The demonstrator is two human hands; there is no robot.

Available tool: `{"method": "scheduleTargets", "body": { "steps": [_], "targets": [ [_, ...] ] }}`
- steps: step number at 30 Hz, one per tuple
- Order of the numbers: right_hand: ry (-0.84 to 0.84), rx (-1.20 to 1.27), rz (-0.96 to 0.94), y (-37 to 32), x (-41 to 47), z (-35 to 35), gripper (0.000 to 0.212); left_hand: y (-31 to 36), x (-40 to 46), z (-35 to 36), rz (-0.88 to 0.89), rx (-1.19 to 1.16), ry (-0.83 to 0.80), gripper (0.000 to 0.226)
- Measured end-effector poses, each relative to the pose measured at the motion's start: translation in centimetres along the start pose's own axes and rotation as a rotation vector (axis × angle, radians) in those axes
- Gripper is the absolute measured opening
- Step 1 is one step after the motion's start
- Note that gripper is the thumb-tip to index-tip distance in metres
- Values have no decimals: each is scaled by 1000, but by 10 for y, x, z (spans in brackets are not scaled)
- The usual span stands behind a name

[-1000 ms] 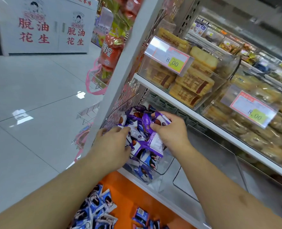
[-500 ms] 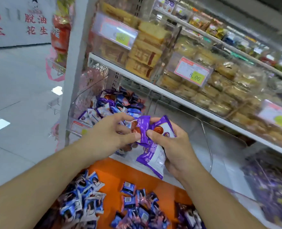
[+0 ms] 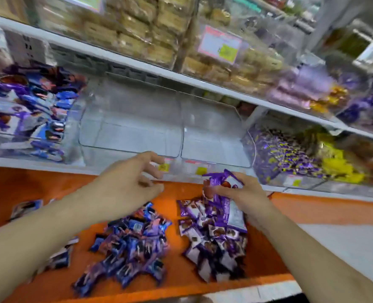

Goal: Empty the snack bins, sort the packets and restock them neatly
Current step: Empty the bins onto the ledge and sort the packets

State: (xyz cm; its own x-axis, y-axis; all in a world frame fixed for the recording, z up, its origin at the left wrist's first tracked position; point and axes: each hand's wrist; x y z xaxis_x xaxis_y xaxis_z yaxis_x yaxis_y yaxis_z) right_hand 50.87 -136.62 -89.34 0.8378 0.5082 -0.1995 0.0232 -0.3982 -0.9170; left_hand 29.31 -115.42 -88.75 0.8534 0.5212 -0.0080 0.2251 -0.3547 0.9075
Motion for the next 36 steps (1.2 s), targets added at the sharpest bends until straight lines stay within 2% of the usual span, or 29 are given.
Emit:
{"method": "scheduleTargets", "body": {
  "steps": [5, 8, 10, 13, 20, 23, 29, 33, 36],
  "targets": [
    [138, -134, 80, 66, 43, -67, 23, -11, -5, 18, -15, 80, -55, 41],
    [111, -148, 203, 85, 55, -84, 42, -18, -10, 18, -11, 68, -28, 51],
    [66, -148, 345, 82, 52, -89, 54, -23, -12, 13, 12, 148, -8, 58],
    [57, -62, 393, 70, 53, -92, 49, -27, -16, 1, 13, 243, 7, 58],
    [-131, -100, 175, 15, 32, -45, 31, -13, -18, -37, 8, 420, -32, 38],
    [-182, -153, 63, -18, 11, -4, 33, -10, -21, -66, -5, 487, 4, 44],
    [-395, -253, -176, -88, -24, 96, 12, -51, -26, -161, -16, 604, 231, 55],
    [-518, -265, -300, -134, -28, 178, 25, -83, -37, -212, -138, 637, 410, 61],
    [-537, -271, -493, -165, -16, 258, 32, -108, -44, -243, -284, 587, 525, 70]
  ]
}}
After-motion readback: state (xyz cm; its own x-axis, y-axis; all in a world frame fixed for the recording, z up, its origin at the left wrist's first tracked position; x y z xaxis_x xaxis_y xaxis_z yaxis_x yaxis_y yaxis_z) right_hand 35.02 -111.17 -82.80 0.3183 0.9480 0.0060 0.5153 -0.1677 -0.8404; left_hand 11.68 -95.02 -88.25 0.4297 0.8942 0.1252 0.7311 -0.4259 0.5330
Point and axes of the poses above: each hand's wrist, its own x-axis towards the middle knuckle, its own z-axis out of the palm, y = z × x, and after that the axes turned 4 degrees about y, right-handed
